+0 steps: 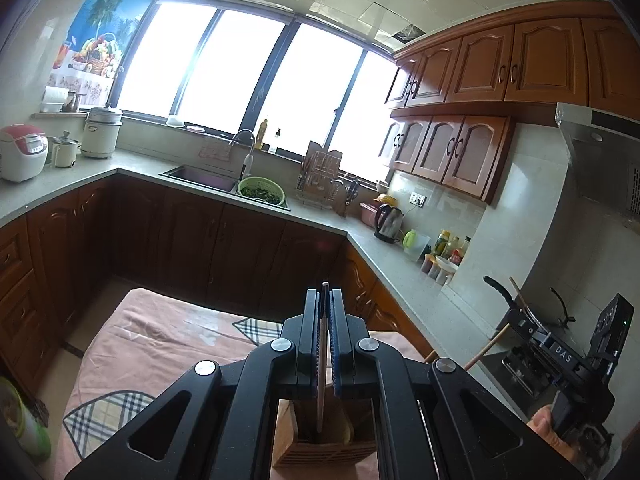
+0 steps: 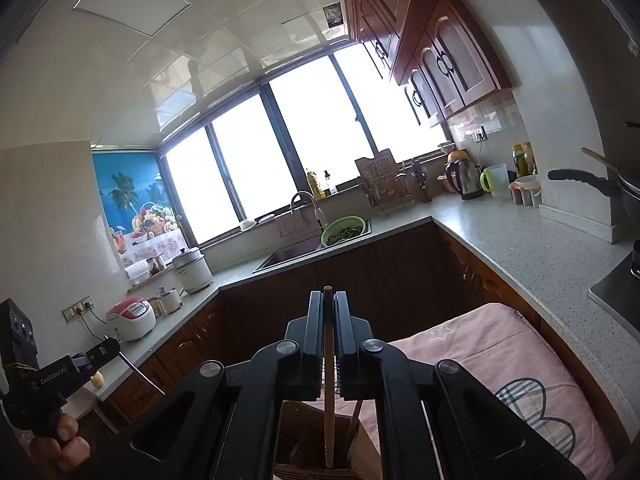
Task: Organize utensils
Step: 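Lift both held chopsticks upright and carry them above the wooden holder, then lower the chopsticks into the holder and open both tools, then withdraw both open tools from the holder back toward the table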
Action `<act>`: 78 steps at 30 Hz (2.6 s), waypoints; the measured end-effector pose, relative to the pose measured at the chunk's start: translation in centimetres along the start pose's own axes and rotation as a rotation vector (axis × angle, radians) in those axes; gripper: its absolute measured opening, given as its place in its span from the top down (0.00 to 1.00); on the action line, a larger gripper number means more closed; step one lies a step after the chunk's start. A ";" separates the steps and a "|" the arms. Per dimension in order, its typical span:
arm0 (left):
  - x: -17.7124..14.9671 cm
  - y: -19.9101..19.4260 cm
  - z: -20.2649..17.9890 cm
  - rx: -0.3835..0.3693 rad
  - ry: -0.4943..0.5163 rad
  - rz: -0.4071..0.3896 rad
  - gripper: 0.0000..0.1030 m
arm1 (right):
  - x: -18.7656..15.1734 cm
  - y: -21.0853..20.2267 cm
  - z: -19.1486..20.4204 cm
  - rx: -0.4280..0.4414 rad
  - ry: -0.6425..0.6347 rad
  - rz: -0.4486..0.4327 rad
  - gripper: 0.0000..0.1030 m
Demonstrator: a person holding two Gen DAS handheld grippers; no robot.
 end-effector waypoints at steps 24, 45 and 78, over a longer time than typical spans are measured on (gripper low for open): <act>-5.8 13.3 2.7 0.061 -0.083 0.152 0.97 | -8.0 6.3 -2.8 -0.041 0.064 0.139 0.96; -5.5 11.8 3.6 0.079 -0.089 0.169 0.56 | -7.7 5.6 -3.3 -0.029 0.105 0.147 0.30; -9.6 -6.1 3.0 0.103 -0.097 0.228 0.18 | -10.8 -5.9 -2.3 0.015 0.125 0.230 0.02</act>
Point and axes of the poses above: each gripper's, at about its wrist camera, not at the fingertips, and y roughly the way its jaws point, z to its left, x to its top, the point moved 1 cm from there along y, roughly the way its jaws point, and after that the axes turned 2 degrees about -z, right-handed, at the moved point
